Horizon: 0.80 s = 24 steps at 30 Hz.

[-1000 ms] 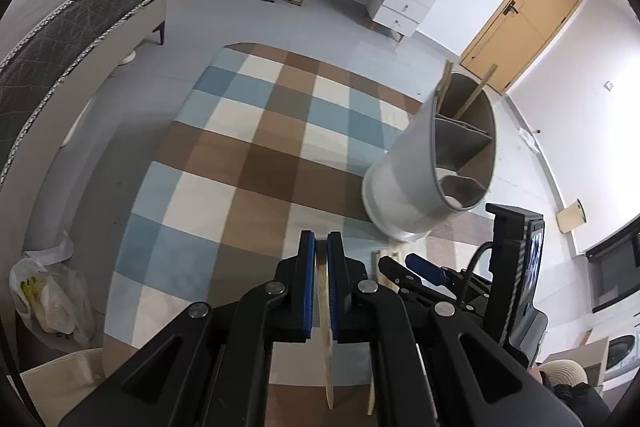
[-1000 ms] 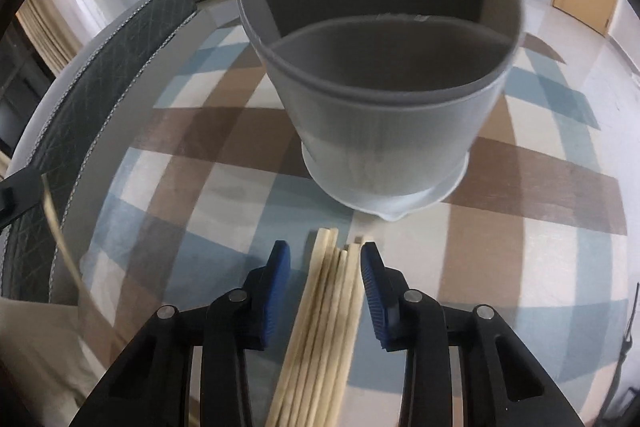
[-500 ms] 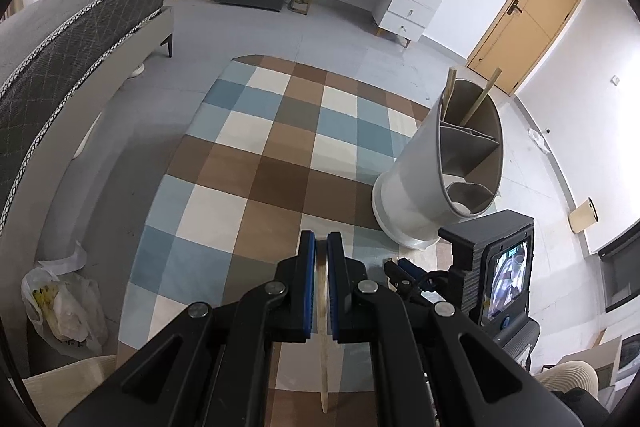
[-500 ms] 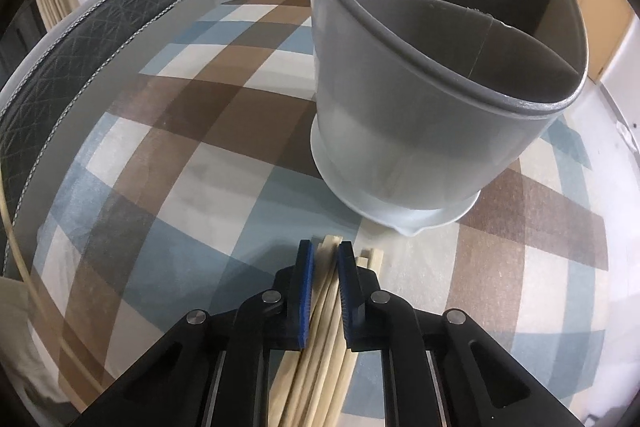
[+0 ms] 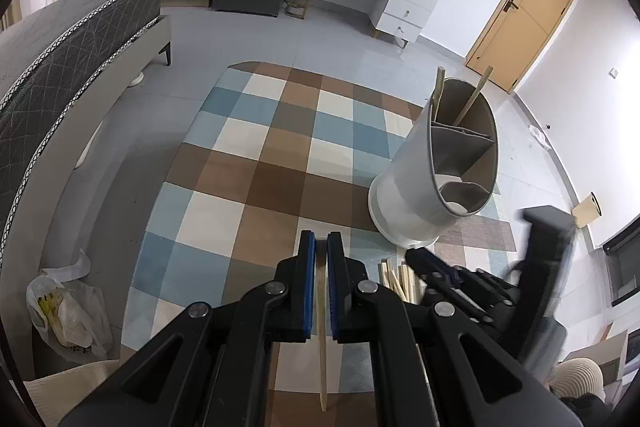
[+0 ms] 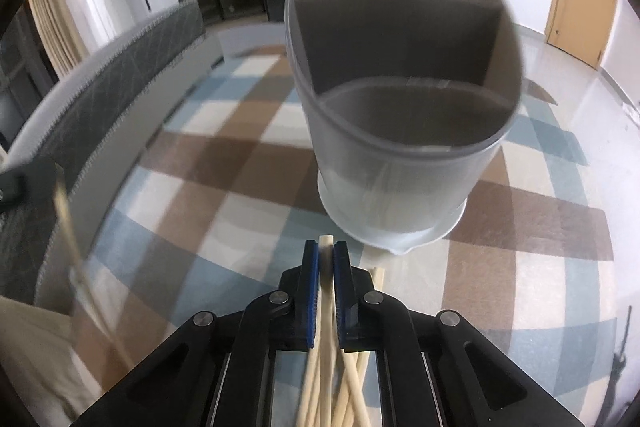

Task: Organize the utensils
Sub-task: 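Carry both chopsticks over the caddy and release them into it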

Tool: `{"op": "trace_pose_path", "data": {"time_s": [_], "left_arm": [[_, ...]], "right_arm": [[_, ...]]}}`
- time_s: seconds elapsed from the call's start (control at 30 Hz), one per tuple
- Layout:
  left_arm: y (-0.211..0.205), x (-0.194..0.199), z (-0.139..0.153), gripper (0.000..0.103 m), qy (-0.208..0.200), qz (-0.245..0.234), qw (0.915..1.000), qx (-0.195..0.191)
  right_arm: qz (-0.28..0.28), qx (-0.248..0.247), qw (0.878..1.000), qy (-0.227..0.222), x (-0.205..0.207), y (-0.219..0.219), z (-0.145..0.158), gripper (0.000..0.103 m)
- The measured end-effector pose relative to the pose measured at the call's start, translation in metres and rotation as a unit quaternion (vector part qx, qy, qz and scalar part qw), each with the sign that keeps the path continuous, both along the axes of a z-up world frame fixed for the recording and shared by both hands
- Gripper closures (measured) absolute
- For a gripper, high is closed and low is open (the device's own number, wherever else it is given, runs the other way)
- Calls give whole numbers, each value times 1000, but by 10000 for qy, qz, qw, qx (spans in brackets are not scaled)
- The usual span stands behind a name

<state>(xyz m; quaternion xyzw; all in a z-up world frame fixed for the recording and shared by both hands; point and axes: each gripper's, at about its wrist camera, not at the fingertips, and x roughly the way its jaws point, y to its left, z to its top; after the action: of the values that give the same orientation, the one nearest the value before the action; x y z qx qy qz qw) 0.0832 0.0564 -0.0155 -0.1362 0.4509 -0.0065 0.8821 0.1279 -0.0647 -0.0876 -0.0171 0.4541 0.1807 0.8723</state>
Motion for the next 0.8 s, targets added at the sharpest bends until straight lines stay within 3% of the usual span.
{"op": "trace_pose_path", "data": {"time_s": [0.3, 0.63, 0.8], "left_arm": [[-8, -4, 3, 101, -168, -92, 9998, 12], [-40, -22, 20, 101, -217, -378, 9989, 161], [-63, -33, 34, 101, -318, -645, 9966, 394]], "right_arm": [[-419, 1079, 9926, -377, -27, -38, 44, 97], [-802, 1775, 9776, -794, -65, -86, 69, 97], [-834, 1943, 9689, -1284, -80, -93, 94, 97]]}}
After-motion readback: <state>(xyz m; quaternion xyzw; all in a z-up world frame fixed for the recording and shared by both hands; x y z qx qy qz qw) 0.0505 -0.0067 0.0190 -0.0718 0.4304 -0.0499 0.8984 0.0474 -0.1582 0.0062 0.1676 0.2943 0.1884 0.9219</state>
